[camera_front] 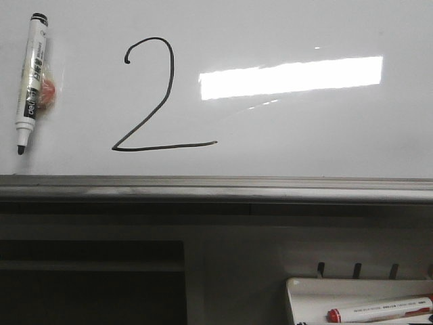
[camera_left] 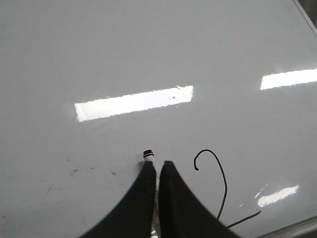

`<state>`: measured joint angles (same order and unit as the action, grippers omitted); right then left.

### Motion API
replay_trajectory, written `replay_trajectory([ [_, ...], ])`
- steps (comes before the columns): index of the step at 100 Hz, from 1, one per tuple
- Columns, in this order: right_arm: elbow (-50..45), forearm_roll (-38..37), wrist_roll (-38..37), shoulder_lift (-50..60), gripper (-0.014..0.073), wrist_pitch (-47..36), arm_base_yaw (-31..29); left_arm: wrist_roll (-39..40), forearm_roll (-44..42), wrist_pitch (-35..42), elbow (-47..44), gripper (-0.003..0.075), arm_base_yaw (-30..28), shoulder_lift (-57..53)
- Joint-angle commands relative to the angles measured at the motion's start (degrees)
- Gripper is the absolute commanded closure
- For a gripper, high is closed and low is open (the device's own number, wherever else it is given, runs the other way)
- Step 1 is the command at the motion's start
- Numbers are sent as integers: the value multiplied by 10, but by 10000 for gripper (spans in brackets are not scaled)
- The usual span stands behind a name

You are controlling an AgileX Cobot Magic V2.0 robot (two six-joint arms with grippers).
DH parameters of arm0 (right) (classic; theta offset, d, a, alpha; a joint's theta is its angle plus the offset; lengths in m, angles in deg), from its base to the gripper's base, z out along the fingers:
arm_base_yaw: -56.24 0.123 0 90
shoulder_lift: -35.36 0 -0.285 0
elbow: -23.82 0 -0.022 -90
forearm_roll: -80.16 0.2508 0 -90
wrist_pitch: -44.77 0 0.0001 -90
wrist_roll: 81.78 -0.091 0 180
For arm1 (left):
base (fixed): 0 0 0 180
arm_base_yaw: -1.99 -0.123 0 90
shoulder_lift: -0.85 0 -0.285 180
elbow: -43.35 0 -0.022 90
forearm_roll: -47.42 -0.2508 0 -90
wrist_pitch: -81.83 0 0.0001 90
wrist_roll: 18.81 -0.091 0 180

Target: Write number 2 on whiteboard

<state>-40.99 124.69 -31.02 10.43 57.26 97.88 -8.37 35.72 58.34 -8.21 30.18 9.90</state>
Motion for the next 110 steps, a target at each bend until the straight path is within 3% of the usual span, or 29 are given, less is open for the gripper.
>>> replay_trajectory([
  [1,14,7,5,-4,655,-27,-1,1,2,36,13,741,0,8],
  [34,14,7,5,-4,655,-26,-1,1,-5,17,3,741,-13,8],
  [65,14,7,5,-4,655,-26,-1,0,37,54,-89,741,-215,-8],
  [79,14,7,5,-4,655,-26,-1,-79,117,67,-158,741,-287,-31],
  [110,14,7,5,-4,655,-22,-1,-89,93,100,-257,741,-309,-31],
])
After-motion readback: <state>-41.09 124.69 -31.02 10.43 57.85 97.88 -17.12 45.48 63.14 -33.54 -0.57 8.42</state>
